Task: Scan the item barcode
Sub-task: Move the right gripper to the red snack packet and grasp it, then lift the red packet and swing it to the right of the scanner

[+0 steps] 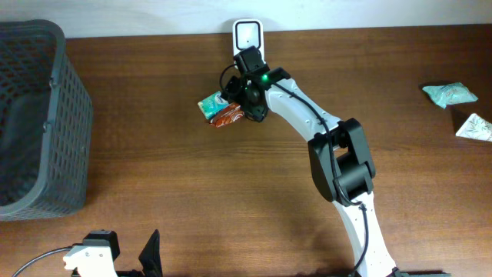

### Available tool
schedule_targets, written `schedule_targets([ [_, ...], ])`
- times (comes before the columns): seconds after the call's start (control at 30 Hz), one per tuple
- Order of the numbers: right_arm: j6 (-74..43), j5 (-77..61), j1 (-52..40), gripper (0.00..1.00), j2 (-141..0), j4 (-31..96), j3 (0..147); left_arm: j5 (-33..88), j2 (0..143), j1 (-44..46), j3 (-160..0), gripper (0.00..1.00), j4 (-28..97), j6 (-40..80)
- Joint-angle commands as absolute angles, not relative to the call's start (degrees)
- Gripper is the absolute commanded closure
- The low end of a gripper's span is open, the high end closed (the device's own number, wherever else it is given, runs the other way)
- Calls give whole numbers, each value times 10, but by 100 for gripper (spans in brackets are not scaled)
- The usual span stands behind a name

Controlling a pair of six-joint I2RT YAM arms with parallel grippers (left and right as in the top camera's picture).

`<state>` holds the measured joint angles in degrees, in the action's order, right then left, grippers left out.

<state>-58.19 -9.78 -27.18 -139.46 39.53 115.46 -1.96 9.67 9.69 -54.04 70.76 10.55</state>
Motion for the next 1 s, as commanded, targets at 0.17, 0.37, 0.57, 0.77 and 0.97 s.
schedule_targets([
  [0.17, -588, -84, -274, 52, -1447, 414, 1145, -24, 93, 96, -539, 1, 707, 107],
  [0.37, -540, -66, -258, 96, -1442, 453, 1158, -24, 93, 96, -539, 1, 707, 107],
  [0.57, -456, -18, -226, 96, -1440, 568, 1238, -24, 93, 96, -539, 1, 707, 107],
  [0.77, -329, 171, -217, 96, -1438, 777, 1414, -24, 93, 96, -539, 1, 707, 107],
  [0.97, -227, 343, -217, 96, -1439, 910, 1422, -24, 93, 96, -539, 1, 707, 107],
])
